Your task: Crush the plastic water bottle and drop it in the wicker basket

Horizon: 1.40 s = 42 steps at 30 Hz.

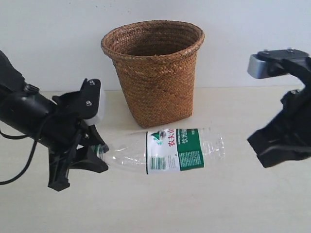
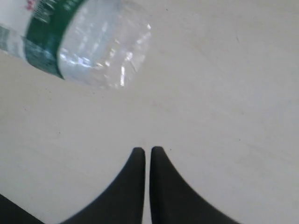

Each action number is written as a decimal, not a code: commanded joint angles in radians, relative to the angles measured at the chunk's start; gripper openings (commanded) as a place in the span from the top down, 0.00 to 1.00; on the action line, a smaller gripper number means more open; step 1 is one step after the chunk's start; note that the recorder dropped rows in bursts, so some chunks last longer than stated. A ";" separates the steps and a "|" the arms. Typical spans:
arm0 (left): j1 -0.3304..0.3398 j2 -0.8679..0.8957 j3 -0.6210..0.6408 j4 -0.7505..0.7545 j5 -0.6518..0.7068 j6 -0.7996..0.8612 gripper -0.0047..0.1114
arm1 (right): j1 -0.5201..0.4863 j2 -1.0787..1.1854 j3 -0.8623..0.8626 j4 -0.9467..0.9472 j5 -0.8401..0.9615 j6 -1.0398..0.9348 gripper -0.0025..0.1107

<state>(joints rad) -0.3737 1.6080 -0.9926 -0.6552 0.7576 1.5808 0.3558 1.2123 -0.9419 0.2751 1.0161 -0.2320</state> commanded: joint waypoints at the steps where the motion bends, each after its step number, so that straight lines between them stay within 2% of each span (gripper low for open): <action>1: -0.008 -0.113 -0.007 -0.016 0.068 0.006 0.92 | -0.024 -0.106 0.091 -0.001 -0.002 0.001 0.98; 7: -0.008 -0.192 -0.057 -0.018 0.088 -0.033 0.92 | -0.024 -0.158 0.197 0.002 -0.007 0.006 0.98; 12: -0.008 -0.186 -0.143 -0.018 0.093 -0.042 0.92 | -0.024 -0.165 0.304 0.003 -0.090 -0.003 0.98; 16: -0.008 -0.133 -0.229 -0.018 -0.109 -0.042 0.92 | -0.024 -0.165 0.344 0.007 -0.131 -0.012 0.98; 19: -0.008 -0.041 -0.290 -0.037 -0.408 -0.042 0.91 | -0.024 -0.165 0.344 0.012 -0.140 -0.014 0.98; 20: -0.008 0.002 -0.315 -0.074 -0.511 -0.040 0.88 | -0.024 -0.165 0.344 0.016 -0.145 -0.022 0.98; 22: -0.008 0.087 -0.372 -0.117 -0.642 -0.045 0.73 | -0.024 -0.165 0.344 0.035 -0.153 -0.047 0.98; 23: -0.008 0.164 -0.433 -0.187 -0.690 -0.108 0.43 | -0.024 -0.165 0.344 0.055 -0.157 -0.059 0.98; 25: -0.008 0.205 -0.467 -0.209 -0.668 -0.123 0.13 | -0.024 -0.165 0.344 0.067 -0.143 -0.069 0.98; 27: -0.011 0.214 -0.477 -0.171 -0.678 -0.114 0.05 | -0.024 -0.165 0.344 0.067 -0.131 -0.079 0.98; 30: -0.009 0.192 -0.479 -0.171 -0.681 -0.086 0.16 | -0.024 -0.165 0.344 0.067 -0.135 -0.091 0.98; 32: -0.009 0.163 -0.479 -0.171 -0.654 -0.087 0.28 | -0.024 -0.165 0.344 0.067 -0.143 -0.105 0.98; 34: -0.005 0.125 -0.477 -0.171 -0.561 -0.089 0.47 | -0.024 -0.165 0.344 0.067 -0.159 -0.109 0.98; 35: 0.004 0.090 -0.453 -0.171 -0.473 -0.129 0.67 | -0.024 -0.165 0.344 0.067 -0.185 -0.109 0.98; 36: 0.006 0.060 -0.424 -0.153 -0.448 -0.205 0.83 | -0.024 -0.165 0.344 0.067 -0.210 -0.109 0.98; 37: 0.014 0.032 -0.391 -0.088 -0.415 -0.273 0.91 | -0.024 -0.165 0.344 0.064 -0.235 -0.109 0.98; 40: 0.014 -0.058 -0.312 0.143 -0.346 -0.561 0.92 | -0.024 -0.156 0.332 0.035 -0.292 -0.108 0.98; 42: 0.014 -0.092 -0.294 0.244 -0.301 -0.736 0.92 | -0.024 -0.130 0.302 -0.008 -0.285 -0.069 0.98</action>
<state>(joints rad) -0.3626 1.5714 -1.3149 -0.5471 0.3966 1.0764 0.3391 1.0589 -0.6094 0.3156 0.7432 -0.3291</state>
